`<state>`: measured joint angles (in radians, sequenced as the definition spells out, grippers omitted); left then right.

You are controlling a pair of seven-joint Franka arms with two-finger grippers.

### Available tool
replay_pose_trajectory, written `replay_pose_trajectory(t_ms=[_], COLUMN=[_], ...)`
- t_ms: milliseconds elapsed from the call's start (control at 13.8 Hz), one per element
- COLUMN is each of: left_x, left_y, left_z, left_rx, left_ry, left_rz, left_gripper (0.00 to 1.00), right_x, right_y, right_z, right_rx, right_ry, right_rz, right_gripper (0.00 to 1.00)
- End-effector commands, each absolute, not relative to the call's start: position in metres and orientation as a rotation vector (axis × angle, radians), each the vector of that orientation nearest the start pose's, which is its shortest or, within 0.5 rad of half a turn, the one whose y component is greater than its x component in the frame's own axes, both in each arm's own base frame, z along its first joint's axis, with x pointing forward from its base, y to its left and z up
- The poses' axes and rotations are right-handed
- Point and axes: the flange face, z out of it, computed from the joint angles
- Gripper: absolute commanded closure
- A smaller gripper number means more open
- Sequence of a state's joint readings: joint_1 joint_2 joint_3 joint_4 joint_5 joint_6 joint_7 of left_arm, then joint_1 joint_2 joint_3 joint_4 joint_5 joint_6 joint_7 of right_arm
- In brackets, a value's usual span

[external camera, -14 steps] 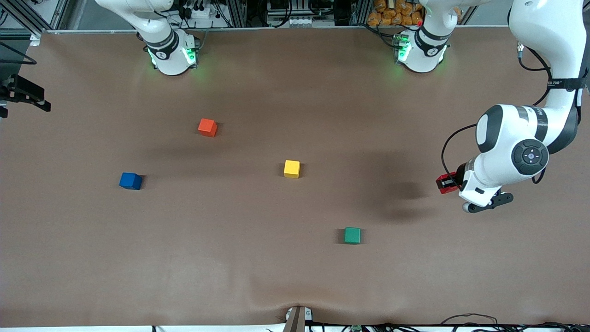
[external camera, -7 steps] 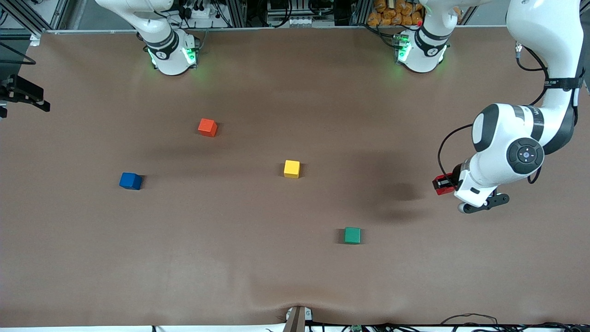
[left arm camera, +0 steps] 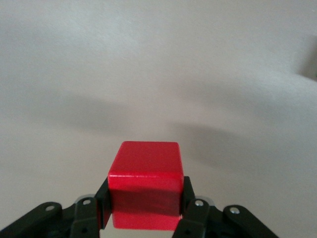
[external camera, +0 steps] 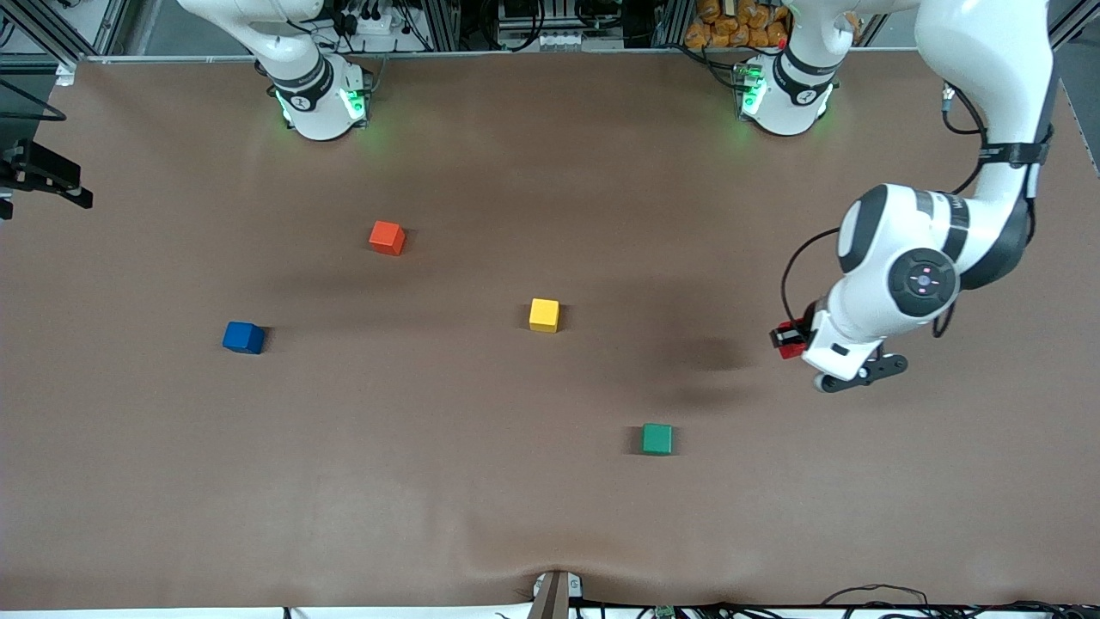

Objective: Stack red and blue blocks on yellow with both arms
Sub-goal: 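Carry the red cube over the yellow cube with the left gripper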

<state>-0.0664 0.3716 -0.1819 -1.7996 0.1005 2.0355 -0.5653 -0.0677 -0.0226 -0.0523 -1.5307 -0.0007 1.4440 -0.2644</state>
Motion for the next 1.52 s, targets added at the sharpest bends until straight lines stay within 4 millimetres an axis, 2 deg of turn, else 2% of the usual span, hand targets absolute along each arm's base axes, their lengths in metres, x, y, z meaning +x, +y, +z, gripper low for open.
replay_pose_trajectory(t_ms=[0, 217, 434, 506, 651, 940, 1084, 1229, 1446], left_x=[0.609, 0.601, 0.588, 0.586, 0.577, 0.559, 0.547, 0.54, 0.522], left_y=[-0.16, -0.204, -0.252, -0.261, -0.298, -0.376, -0.411, -0.44, -0.472], left_z=[0.347, 0.349, 0.341, 0.339, 0.337, 0.332, 0.322, 0.307, 0.291], left_rx=[-3.014, -3.021, -3.003, -2.996, -2.991, -2.966, -2.925, -2.868, -2.759], left_ry=[-0.437, -0.478, -0.533, -0.561, -0.616, -0.923, -1.039, -1.191, -1.415], left_rz=[0.145, 0.135, 0.135, 0.135, 0.123, 0.173, 0.188, 0.204, 0.203], left_gripper=[0.92, 0.92, 0.92, 0.92, 0.92, 0.93, 0.94, 0.94, 0.93], right_x=[0.525, 0.525, 0.525, 0.525, 0.525, 0.525, 0.526, 0.526, 0.526], right_y=[-0.068, -0.067, -0.067, -0.067, -0.068, -0.068, -0.068, -0.068, -0.068], right_z=[0.646, 0.646, 0.646, 0.646, 0.647, 0.646, 0.646, 0.646, 0.646], right_rx=[-3.126, -3.125, -3.125, -3.125, -3.126, -3.126, -3.125, -3.126, -3.126], right_ry=[-0.237, -0.239, -0.239, -0.239, -0.237, -0.237, -0.236, -0.237, -0.237], right_rz=[0.101, 0.101, 0.101, 0.101, 0.099, 0.101, 0.104, 0.101, 0.101], right_gripper=[0.0, 0.0, 0.0, 0.0, 0.0, 0.0, 0.0, 0.0, 0.0])
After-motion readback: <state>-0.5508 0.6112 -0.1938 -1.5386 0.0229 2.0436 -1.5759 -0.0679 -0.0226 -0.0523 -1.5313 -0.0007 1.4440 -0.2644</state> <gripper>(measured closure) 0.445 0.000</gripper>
